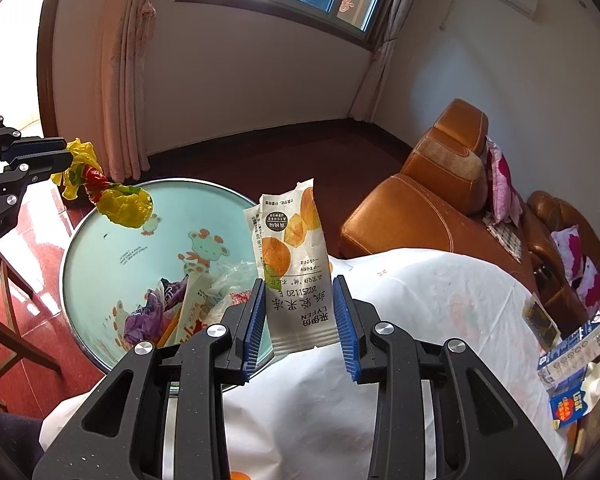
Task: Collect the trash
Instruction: 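Hold the yellow wrapper and white snack packet over the bin with both grippers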
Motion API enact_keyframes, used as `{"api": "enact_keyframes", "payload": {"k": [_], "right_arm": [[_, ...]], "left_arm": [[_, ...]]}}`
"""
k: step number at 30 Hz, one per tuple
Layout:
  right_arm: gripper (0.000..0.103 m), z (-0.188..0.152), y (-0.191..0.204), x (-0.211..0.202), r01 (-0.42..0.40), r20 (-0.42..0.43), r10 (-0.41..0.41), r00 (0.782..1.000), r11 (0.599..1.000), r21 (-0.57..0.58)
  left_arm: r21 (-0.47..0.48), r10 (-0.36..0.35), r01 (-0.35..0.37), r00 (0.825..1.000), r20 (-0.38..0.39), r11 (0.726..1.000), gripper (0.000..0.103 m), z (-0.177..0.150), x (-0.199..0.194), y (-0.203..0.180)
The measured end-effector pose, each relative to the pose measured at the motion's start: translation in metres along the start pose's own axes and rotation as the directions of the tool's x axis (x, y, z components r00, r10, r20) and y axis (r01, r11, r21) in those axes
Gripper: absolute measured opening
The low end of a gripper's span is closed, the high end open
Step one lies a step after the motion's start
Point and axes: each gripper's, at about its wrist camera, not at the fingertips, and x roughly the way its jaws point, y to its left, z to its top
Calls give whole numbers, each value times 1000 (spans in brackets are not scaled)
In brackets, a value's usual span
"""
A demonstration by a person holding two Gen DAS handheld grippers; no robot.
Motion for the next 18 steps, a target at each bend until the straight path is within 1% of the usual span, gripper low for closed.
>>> {"api": "enact_keyframes", "payload": {"k": [11, 18], "right_arm": [[34, 6, 7, -4, -2, 24, 3, 1000, 1000, -14], [34, 9, 12, -3, -7, 29, 8, 1000, 1000, -30]], "left_arm": [[9, 47, -47, 998, 37, 999, 11, 4, -9, 3], [4, 55, -55, 998, 34, 998, 11, 4, -7, 6]]}}
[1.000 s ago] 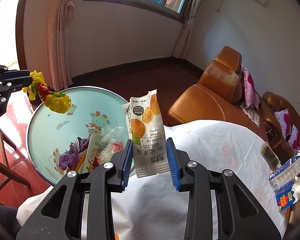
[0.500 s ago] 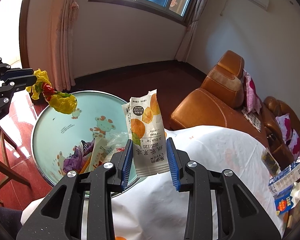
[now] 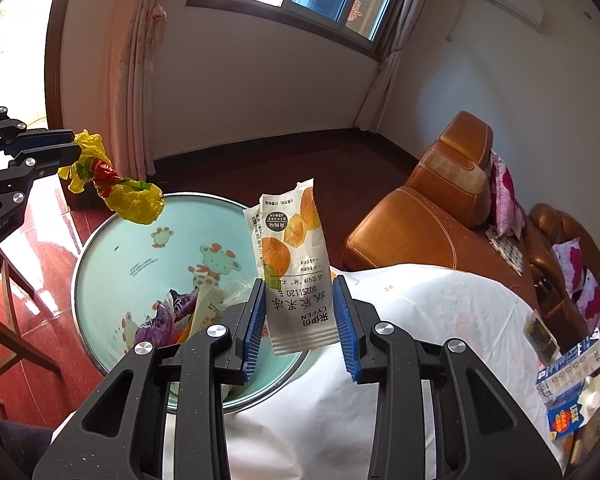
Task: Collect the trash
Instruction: 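Hold the yellow wrapper and white snack packet over the bin with both grippers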
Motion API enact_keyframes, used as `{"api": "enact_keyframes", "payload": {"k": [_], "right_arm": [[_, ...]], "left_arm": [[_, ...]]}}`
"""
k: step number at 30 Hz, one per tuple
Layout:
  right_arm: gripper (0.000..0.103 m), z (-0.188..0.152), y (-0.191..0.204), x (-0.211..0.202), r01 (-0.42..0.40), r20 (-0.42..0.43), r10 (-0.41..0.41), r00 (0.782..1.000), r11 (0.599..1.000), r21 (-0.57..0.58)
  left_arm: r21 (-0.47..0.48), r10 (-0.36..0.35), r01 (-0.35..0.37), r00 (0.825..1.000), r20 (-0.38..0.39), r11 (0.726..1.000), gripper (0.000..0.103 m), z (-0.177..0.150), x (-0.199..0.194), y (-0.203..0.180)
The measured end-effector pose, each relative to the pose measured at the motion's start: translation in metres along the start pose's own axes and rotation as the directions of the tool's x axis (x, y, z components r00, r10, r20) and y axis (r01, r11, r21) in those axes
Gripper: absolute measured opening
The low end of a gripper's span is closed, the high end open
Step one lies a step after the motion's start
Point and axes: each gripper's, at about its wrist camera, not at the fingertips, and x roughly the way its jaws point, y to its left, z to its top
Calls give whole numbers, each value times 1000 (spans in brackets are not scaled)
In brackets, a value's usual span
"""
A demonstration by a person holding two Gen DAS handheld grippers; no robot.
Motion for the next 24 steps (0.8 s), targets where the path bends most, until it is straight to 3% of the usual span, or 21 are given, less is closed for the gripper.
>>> {"api": "enact_keyframes", "payload": {"k": [24], "right_arm": [[34, 9, 8, 4, -12, 10, 12, 1000, 1000, -13]], "left_arm": [[27, 54, -55, 998, 20, 998, 11, -1, 1, -5]]}}
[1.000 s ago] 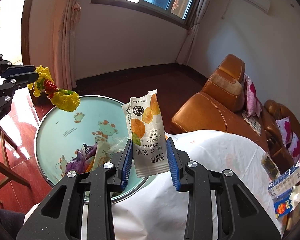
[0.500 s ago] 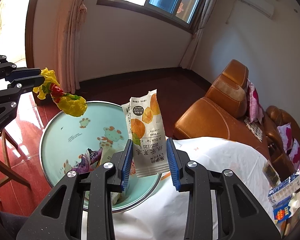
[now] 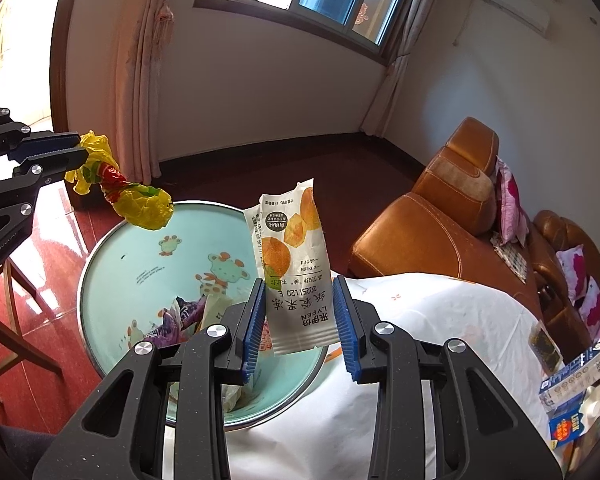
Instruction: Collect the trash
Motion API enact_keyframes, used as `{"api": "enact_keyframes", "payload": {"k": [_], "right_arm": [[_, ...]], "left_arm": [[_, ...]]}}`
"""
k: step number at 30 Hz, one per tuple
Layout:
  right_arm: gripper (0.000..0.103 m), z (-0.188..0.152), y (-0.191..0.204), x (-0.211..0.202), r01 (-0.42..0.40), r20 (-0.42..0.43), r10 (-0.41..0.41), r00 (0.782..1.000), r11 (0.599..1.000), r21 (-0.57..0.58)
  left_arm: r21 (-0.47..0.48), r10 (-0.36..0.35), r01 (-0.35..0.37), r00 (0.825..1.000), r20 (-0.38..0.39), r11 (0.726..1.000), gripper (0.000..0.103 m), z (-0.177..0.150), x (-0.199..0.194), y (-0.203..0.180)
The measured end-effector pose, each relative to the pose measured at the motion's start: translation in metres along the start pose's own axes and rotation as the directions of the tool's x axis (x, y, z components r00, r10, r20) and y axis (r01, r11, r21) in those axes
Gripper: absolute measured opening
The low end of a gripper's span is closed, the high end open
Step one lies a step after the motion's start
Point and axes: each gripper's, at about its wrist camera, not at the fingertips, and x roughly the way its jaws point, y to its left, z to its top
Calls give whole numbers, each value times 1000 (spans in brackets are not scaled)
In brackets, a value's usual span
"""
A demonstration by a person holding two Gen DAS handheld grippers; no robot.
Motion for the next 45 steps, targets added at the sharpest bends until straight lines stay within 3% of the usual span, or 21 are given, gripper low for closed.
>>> {"api": "enact_keyframes", "payload": {"k": [26, 29, 30, 31, 32, 34, 38, 40, 45], "right_arm": [[34, 1, 1, -2, -14, 5, 14, 1000, 1000, 2], [36, 0, -1, -2, -55, 5, 55, 998, 998, 17], [41, 0, -2, -2, -62, 8, 62, 998, 998, 22], [49, -1, -4, -1, -64, 7, 64, 998, 997, 32], [50, -1, -6, 0, -69, 7, 69, 998, 997, 40], [50, -4, -9, 1, -70, 3, 70, 998, 996, 57], [55, -8, -16, -1, -61, 7, 61, 998, 995, 83], [57, -12, -20, -7, -52, 10, 51, 999, 993, 102], [59, -29, -40, -32, -5, 31, -1, 1000, 984, 177]], "left_arm": [[8, -12, 12, 1000, 15, 1000, 11, 2, -5, -2], [4, -28, 28, 999, 17, 1000, 14, 3, -6, -3], [4, -35, 34, 999, 18, 999, 14, 3, -6, -4], [1, -49, 49, 999, 16, 999, 16, 3, -6, -4], [-5, -62, 62, 998, 16, 998, 18, 3, -6, -4], [-7, -64, 64, 998, 21, 998, 32, 3, -7, -5], [-17, -84, 84, 996, 30, 996, 41, 3, -9, -5], [-28, -80, 81, 996, 43, 996, 58, 4, -12, -4], [-85, -93, 100, 992, 80, 991, 68, 8, -27, 2]]}}
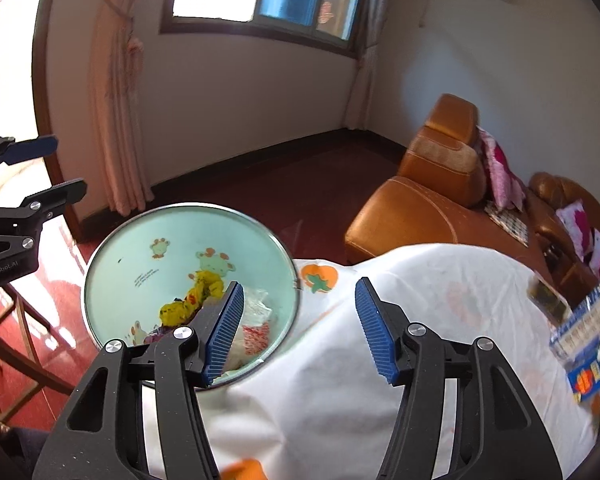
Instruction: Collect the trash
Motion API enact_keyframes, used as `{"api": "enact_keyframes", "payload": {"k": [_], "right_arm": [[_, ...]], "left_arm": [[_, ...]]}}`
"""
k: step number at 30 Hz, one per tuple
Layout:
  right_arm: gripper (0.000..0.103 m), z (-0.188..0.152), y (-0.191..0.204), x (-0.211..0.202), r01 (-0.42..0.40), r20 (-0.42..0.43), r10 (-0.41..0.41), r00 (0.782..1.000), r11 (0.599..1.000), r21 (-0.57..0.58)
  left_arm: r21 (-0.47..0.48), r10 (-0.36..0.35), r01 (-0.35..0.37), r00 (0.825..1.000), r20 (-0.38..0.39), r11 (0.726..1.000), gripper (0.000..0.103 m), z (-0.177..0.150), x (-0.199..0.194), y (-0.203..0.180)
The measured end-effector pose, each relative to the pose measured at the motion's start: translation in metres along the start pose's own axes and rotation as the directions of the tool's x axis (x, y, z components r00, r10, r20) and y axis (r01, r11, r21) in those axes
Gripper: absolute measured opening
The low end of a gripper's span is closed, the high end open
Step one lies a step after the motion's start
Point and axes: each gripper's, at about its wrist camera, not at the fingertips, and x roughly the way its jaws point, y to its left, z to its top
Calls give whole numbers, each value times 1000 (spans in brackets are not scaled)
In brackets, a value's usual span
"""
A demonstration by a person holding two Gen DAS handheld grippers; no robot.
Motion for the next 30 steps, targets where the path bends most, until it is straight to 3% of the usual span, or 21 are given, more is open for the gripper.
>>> {"api": "enact_keyframes", "payload": {"k": [1, 6, 9, 19, 30], "right_arm": [[59, -2, -6, -8, 7, 10, -7, 1000, 1000, 21], [61, -7, -24, -42, 50, 61, -54, 997, 996, 69], [65, -9, -30, -59, 63, 93, -71, 993, 994, 91], [65, -13, -37, -86, 82, 147, -100, 984, 989, 120], [65, -17, -41, -89, 87, 150, -107, 983, 987, 133]], "left_arm": [[-11, -4, 4, 1000, 9, 1000, 74, 1, -3, 1], [-35, -18, 19, 998, 54, 999, 76, 8, -21, 1], [-44, -8, 11, 996, 85, 999, 86, 12, -30, 2], [-49, -9, 15, 993, 119, 999, 91, 17, -43, 4], [-50, -6, 12, 992, 125, 999, 92, 17, -45, 4]]}}
